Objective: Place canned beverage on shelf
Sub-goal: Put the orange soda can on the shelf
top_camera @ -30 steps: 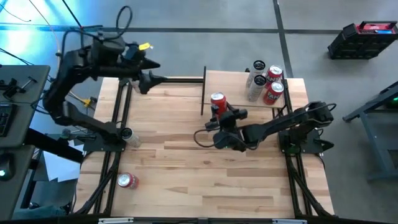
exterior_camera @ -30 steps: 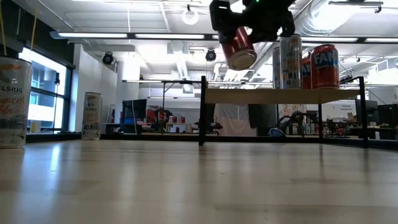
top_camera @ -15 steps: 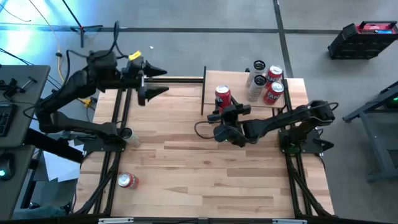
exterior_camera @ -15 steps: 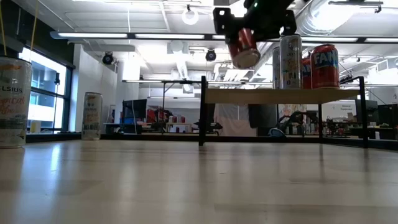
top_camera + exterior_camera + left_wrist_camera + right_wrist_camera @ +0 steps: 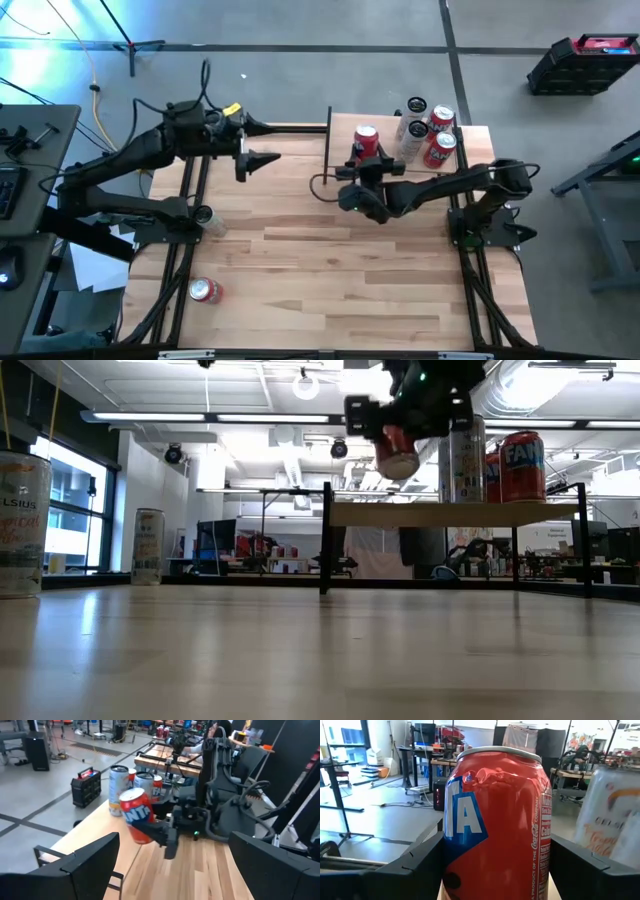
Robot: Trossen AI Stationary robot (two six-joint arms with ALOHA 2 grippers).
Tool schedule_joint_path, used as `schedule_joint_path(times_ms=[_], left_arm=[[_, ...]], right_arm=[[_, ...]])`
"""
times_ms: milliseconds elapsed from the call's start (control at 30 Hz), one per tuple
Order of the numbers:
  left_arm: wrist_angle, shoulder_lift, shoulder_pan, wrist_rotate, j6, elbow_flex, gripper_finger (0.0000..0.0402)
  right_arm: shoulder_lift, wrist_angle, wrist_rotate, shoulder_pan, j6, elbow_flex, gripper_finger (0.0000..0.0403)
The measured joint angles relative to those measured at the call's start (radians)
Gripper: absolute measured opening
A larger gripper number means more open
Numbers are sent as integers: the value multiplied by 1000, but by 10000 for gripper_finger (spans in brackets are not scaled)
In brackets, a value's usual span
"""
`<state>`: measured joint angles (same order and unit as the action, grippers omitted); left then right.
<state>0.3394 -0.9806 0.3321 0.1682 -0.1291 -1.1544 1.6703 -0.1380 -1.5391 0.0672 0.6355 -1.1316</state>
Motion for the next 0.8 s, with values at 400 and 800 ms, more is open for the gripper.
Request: schedule_joint_path(times_ms=[400, 800], left_arm=[[-31, 0, 0, 33, 2, 69, 365], [-25, -3, -19, 32, 18, 79, 365]], right_arm=[[125, 37, -36, -42, 109, 1, 282], [135, 54, -29, -91, 151, 1, 282]])
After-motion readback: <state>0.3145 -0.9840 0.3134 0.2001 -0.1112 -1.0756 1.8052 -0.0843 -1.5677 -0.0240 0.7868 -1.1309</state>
